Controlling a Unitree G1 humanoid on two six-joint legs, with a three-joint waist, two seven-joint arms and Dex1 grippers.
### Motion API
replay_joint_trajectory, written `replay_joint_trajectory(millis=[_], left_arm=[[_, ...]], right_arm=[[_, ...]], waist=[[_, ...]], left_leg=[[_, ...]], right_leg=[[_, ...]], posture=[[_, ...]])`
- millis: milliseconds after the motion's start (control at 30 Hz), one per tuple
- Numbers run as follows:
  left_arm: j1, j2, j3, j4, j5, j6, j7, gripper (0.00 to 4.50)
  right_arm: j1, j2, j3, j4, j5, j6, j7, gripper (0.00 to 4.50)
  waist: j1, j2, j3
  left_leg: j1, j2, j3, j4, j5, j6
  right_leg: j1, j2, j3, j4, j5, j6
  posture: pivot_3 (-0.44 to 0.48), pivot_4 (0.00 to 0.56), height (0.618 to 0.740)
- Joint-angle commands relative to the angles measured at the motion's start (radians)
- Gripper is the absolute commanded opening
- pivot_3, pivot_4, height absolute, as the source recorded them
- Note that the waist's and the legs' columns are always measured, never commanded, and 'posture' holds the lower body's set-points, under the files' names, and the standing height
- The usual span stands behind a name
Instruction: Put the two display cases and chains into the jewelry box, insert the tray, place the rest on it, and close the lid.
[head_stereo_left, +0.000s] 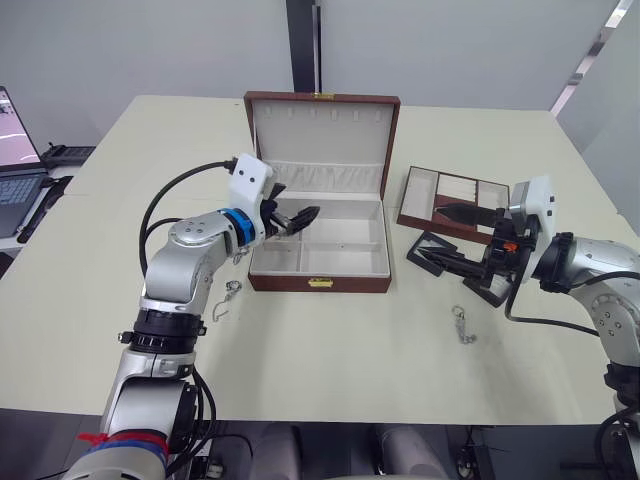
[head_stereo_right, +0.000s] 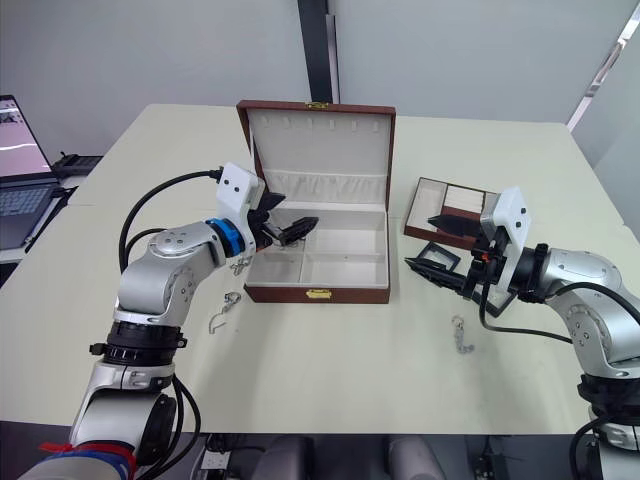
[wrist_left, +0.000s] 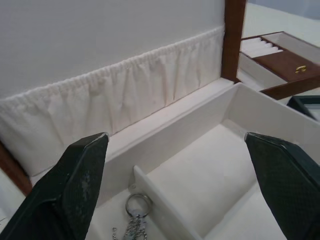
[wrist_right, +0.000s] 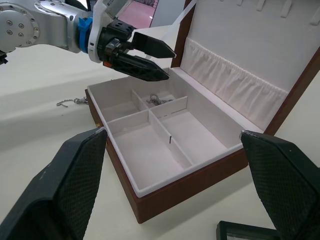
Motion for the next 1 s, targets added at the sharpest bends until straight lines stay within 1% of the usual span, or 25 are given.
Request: replay_joint_trajectory(millis=[33, 133, 233, 300, 467, 567, 733, 900, 1000], left_arm=[[0.007, 0.020, 0.016, -0.080, -0.049, 0.026, -0.048, 4.49], [0.029, 0.057, 0.058, -0.122, -0.112, 0.062, -0.104, 4.49], [0.071, 0.122, 0.123, -0.186, -0.214, 0.122, -0.177, 4.49], [0.134, 0.209, 0.184, -0.218, -0.279, 0.151, -0.260, 4.49], [0.306, 0.432, 0.288, -0.128, -0.228, 0.070, -0.369, 4.49], [0.387, 0.510, 0.340, -0.056, -0.196, 0.015, -0.400, 4.49], [0.472, 0.560, 0.389, 0.062, -0.126, -0.081, -0.390, 4.49], [0.577, 0.508, 0.440, 0.098, -0.094, -0.141, -0.312, 4.49], [0.610, 0.474, 0.463, 0.142, -0.068, -0.199, -0.255, 4.49]], right_arm=[[-0.011, -0.015, -0.024, -0.007, 0.007, -0.009, 0.003, 4.50], [0.001, -0.022, -0.044, 0.006, 0.008, -0.011, 0.003, 4.50], [0.025, -0.044, -0.073, 0.020, 0.008, -0.015, 0.011, 4.50], [0.061, -0.072, -0.107, 0.036, 0.008, -0.016, 0.025, 4.50], [0.206, -0.146, -0.195, 0.158, -0.038, -0.086, 0.089, 4.50], [0.266, -0.172, -0.229, 0.239, -0.075, -0.136, 0.116, 4.50], [0.334, -0.198, -0.257, 0.346, -0.129, -0.210, 0.142, 4.50], [0.393, -0.187, -0.265, 0.431, -0.175, -0.267, 0.132, 4.50], [0.406, -0.165, -0.268, 0.478, -0.185, -0.313, 0.123, 4.50]], waist=[[0.000, 0.000, 0.000], [-0.001, 0.000, 0.000], [-0.002, 0.000, 0.000], [-0.001, 0.000, 0.000], [-0.002, 0.000, 0.000], [-0.002, 0.001, 0.000], [-0.002, 0.001, 0.000], [-0.002, 0.001, 0.000], [-0.002, 0.001, 0.000]], left_leg=[[0.000, 0.000, 0.000, 0.000, 0.000, 0.000], [0.000, 0.000, 0.000, 0.000, 0.000, 0.000], [0.000, 0.000, 0.000, 0.000, 0.000, 0.000], [0.000, 0.000, 0.000, 0.000, 0.000, 0.000], [0.000, 0.000, 0.000, -0.001, 0.000, 0.000], [0.001, 0.000, 0.001, -0.001, 0.000, 0.000], [0.001, 0.001, 0.001, -0.001, 0.000, 0.000], [0.002, 0.001, 0.003, -0.001, 0.000, 0.000], [0.001, 0.001, 0.003, -0.001, 0.000, 0.000]], right_leg=[[0.000, 0.000, 0.000, 0.000, 0.000, 0.000], [0.000, 0.000, 0.000, 0.000, 0.000, 0.000], [0.000, 0.000, 0.000, 0.000, 0.000, 0.000], [0.000, 0.000, 0.000, 0.000, 0.000, 0.000], [0.000, 0.000, 0.000, -0.002, 0.000, 0.000], [0.000, -0.001, 0.000, -0.002, 0.000, 0.000], [0.000, -0.001, 0.000, -0.002, 0.000, 0.000], [0.000, -0.001, 0.001, -0.002, 0.000, 0.000], [0.000, -0.001, 0.001, -0.002, 0.000, 0.000]], posture=[[0.000, 0.150, 0.740], [0.000, 0.150, 0.740], [0.000, 0.150, 0.740], [0.000, 0.150, 0.740], [0.000, 0.150, 0.740], [0.000, 0.150, 0.740], [0.000, 0.150, 0.740], [0.000, 0.150, 0.740], [0.000, 0.150, 0.740]])
